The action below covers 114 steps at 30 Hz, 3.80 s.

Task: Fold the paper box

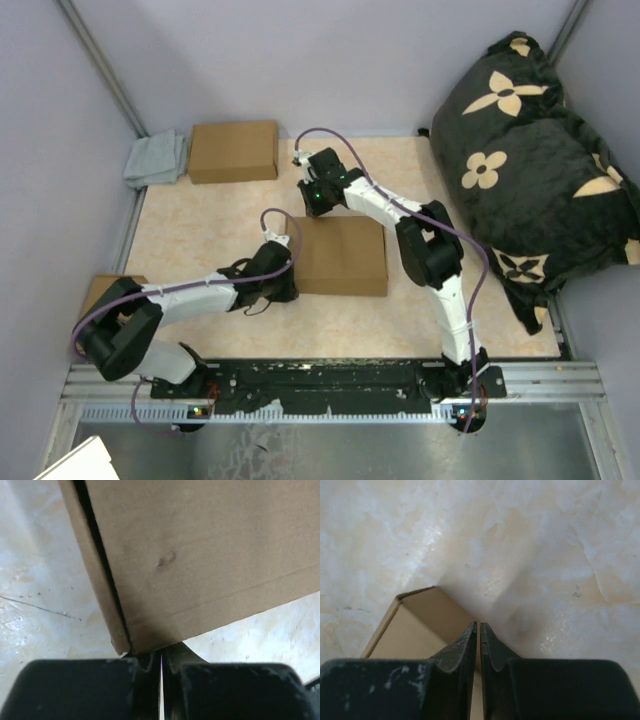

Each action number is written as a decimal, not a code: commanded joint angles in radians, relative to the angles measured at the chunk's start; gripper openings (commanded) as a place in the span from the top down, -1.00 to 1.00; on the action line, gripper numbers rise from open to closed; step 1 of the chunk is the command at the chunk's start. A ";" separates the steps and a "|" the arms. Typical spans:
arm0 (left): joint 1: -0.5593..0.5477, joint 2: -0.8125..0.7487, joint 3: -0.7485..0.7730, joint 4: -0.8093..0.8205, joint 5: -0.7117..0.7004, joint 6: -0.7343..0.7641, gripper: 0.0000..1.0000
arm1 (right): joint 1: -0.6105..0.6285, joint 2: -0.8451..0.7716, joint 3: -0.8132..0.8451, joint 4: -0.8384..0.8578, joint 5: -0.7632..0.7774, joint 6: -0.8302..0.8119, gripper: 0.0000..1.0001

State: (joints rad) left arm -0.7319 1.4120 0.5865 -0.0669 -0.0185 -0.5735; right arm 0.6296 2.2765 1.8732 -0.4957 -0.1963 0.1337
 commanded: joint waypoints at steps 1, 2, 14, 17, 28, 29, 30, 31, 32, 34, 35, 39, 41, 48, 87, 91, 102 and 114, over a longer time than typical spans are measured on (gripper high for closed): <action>-0.060 0.079 0.049 0.141 -0.432 -0.073 1.00 | 0.154 -0.097 -0.110 -0.112 -0.225 -0.029 0.77; -0.077 0.078 0.056 0.140 -0.468 -0.081 1.00 | 0.168 -0.095 -0.118 -0.119 -0.236 -0.033 0.76; -0.141 -0.218 0.057 -0.250 -0.644 -0.153 0.85 | 0.111 -0.183 -0.178 -0.075 -0.135 0.054 0.75; -0.142 -0.303 0.052 -0.282 -0.606 -0.126 0.80 | 0.072 -0.241 -0.212 -0.051 -0.128 0.067 0.75; -0.157 -0.347 0.034 -0.070 -0.177 0.033 0.68 | -0.203 -0.529 -0.376 0.116 -0.163 0.169 0.69; -0.163 -0.333 0.040 -0.051 -0.155 0.044 0.66 | -0.237 -0.530 -0.380 0.129 -0.151 0.176 0.64; -0.174 -0.314 0.047 -0.032 -0.138 0.056 0.65 | -0.269 -0.520 -0.378 0.137 -0.131 0.179 0.60; -0.181 -0.291 0.058 -0.015 -0.123 0.068 0.63 | -0.299 -0.494 -0.362 0.135 -0.122 0.181 0.59; -0.192 -0.266 0.073 -0.002 -0.104 0.080 0.62 | -0.323 -0.454 -0.335 0.114 -0.120 0.182 0.59; -0.223 -0.201 0.115 0.014 -0.081 0.098 0.60 | -0.347 -0.353 -0.277 0.070 -0.121 0.166 0.60; -0.244 -0.168 0.139 0.016 -0.082 0.099 0.60 | -0.347 -0.320 -0.253 0.054 -0.117 0.149 0.60; -0.330 -0.039 0.237 0.030 -0.107 0.076 0.60 | -0.347 -0.260 -0.267 0.069 -0.129 0.138 0.61; -0.363 0.019 0.269 0.052 -0.126 0.067 0.60 | -0.347 -0.267 -0.320 0.104 -0.137 0.146 0.61; -0.417 0.190 0.335 0.109 -0.109 0.045 0.61 | -0.347 -0.347 -0.501 0.171 -0.164 0.153 0.61; -0.470 0.194 0.539 -0.135 -0.487 0.011 -0.15 | -0.169 -0.725 -0.653 0.107 0.133 0.114 0.31; -0.472 0.110 0.555 -0.226 -0.531 0.016 -0.20 | -0.169 -0.806 -0.664 0.103 0.210 0.122 -0.26; -0.218 -0.144 0.538 -0.461 -0.637 0.170 -0.80 | -0.171 -1.107 -0.789 0.048 0.394 0.175 -0.99; 0.136 -0.400 0.245 -0.308 -0.510 0.362 -0.83 | -0.171 -1.368 -1.011 0.094 0.306 0.205 -0.99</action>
State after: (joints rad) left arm -0.6353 1.0569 0.9375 -0.4419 -0.5636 -0.2840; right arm 0.4561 0.9546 0.8696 -0.4454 0.1375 0.3244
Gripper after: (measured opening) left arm 0.918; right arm 0.992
